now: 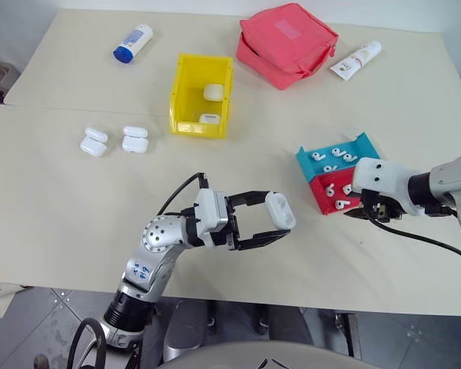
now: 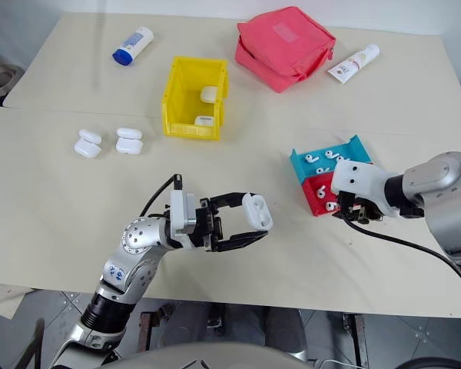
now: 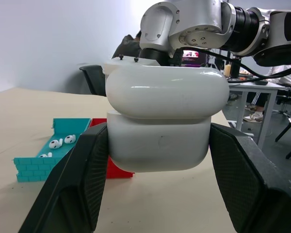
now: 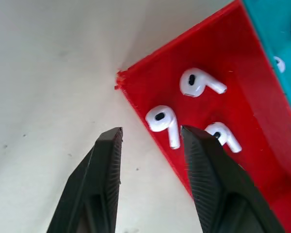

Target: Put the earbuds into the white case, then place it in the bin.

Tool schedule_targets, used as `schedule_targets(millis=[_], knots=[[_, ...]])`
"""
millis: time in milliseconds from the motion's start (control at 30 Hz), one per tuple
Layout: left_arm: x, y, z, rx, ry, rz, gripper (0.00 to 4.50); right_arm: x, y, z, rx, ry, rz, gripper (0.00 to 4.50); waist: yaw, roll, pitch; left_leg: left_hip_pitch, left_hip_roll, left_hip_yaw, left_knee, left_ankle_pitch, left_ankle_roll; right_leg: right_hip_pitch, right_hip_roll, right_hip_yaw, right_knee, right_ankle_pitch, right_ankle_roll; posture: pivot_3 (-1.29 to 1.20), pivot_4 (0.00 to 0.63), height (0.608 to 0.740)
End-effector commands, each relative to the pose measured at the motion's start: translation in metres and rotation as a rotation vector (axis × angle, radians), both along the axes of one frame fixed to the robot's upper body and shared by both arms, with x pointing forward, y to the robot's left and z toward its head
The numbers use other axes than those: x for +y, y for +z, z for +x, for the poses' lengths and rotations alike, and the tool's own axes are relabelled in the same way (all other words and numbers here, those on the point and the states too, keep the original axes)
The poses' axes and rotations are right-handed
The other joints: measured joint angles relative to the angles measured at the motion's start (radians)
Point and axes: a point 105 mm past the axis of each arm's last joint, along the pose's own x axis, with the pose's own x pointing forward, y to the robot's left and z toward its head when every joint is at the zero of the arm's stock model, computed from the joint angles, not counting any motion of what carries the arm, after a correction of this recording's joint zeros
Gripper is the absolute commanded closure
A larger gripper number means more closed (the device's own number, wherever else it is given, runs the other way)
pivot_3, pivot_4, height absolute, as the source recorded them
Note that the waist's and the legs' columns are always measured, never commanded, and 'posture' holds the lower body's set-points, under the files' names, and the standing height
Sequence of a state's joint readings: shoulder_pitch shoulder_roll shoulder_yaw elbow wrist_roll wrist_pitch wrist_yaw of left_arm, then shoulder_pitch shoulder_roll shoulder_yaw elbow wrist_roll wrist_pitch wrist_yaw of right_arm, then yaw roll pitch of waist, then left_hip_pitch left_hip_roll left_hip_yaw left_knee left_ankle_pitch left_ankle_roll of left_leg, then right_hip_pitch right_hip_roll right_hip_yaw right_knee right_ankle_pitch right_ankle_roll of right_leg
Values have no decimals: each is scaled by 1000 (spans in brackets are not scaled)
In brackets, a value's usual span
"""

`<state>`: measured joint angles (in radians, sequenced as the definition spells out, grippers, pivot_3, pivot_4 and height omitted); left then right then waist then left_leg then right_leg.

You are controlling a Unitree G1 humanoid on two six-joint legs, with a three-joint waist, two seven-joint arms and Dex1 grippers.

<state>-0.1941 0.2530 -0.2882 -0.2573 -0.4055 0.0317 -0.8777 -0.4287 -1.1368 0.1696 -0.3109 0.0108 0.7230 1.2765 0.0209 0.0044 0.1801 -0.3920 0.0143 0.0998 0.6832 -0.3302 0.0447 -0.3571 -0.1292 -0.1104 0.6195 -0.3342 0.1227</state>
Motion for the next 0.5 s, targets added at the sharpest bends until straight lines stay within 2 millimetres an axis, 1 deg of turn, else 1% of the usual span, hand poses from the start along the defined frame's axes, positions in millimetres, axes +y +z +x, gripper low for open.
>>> schedule_targets(millis=[33,500], knots=[[0,6,-1,-26,-7,-12,1721,3,3,6,-33,5,-18,2570,0,0,0,0,0,0,0,0,0,0,0,0,0,0,0,0,150,740],[1,6,-3,-26,6,-11,1721,5,-6,18,-24,28,-48,2570,-1,0,0,0,0,0,0,0,0,0,1,0,0,0,0,0,150,740]])
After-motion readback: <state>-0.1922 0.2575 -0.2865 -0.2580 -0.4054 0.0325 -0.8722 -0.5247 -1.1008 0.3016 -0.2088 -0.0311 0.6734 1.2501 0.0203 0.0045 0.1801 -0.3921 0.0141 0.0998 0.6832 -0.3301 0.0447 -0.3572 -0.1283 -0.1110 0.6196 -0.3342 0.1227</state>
